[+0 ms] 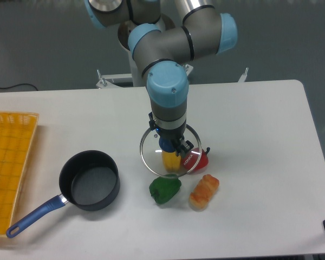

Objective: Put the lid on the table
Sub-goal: 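Lift the glass lid by its blue knob with the gripper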

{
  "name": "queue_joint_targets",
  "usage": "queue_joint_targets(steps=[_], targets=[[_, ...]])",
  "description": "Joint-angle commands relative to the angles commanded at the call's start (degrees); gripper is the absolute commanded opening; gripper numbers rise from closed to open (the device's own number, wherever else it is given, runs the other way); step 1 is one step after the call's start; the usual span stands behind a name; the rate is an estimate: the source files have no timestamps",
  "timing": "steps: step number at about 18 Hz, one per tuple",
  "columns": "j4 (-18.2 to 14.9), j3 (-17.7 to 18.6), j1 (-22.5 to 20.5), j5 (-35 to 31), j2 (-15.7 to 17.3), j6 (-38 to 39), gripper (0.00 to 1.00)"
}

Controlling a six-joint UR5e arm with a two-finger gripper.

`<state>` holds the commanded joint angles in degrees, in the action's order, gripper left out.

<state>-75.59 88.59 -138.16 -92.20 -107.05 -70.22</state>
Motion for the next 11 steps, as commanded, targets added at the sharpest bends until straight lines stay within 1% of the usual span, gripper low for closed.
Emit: queue_joint_targets(steps=[5, 11], targets=[[0.0, 0.26, -0.61, 0.0, 0.0, -0.17, 0.66], [0.0, 0.26, -3.25, 0.09, 0.09, -4.56, 0.66]])
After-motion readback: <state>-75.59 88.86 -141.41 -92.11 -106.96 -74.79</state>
